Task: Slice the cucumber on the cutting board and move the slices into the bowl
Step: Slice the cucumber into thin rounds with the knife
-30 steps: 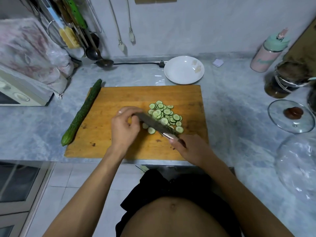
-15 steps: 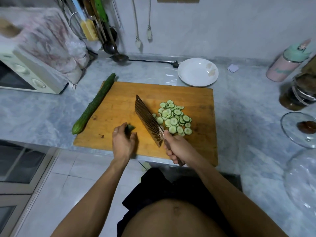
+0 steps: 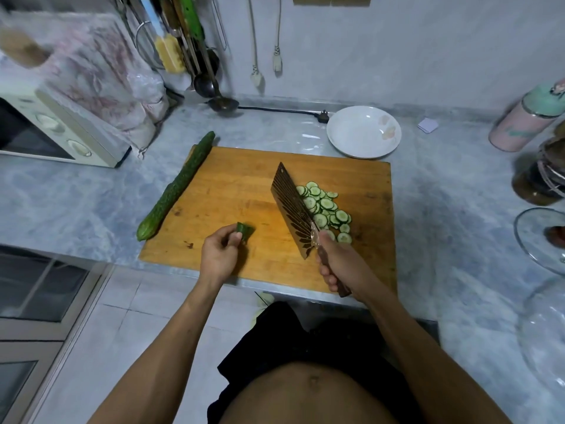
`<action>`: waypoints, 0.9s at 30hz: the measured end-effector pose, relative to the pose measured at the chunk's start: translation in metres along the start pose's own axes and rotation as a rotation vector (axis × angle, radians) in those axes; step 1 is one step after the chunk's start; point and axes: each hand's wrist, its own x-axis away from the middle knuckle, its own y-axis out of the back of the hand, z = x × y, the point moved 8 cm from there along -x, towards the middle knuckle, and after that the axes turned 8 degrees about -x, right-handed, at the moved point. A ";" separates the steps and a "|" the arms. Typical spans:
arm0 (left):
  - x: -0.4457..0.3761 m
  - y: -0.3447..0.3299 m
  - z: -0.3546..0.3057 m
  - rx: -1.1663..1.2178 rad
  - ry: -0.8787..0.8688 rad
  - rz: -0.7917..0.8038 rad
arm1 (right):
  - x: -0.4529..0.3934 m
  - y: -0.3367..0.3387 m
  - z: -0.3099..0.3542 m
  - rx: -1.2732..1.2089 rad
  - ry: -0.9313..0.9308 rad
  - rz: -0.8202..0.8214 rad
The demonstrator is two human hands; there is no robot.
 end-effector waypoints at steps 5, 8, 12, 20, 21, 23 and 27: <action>0.000 0.009 -0.005 -0.087 -0.085 -0.054 | 0.011 -0.016 0.015 0.132 0.104 0.009; -0.001 0.002 -0.016 -0.180 -0.180 -0.044 | 0.018 -0.023 0.022 0.239 0.172 -0.007; 0.001 -0.015 -0.023 -0.278 -0.291 -0.063 | 0.023 -0.030 0.025 0.338 0.190 0.020; 0.010 -0.025 -0.027 -0.407 -0.427 -0.090 | 0.024 -0.037 0.017 0.403 0.173 0.036; 0.014 -0.025 -0.026 -0.395 -0.451 -0.094 | 0.024 -0.037 0.017 0.409 0.178 0.036; 0.023 -0.026 -0.024 -0.378 -0.502 -0.112 | 0.027 -0.036 0.019 0.424 0.191 0.029; 0.025 -0.030 -0.019 -0.359 -0.512 -0.122 | 0.036 -0.034 0.026 0.495 0.243 0.014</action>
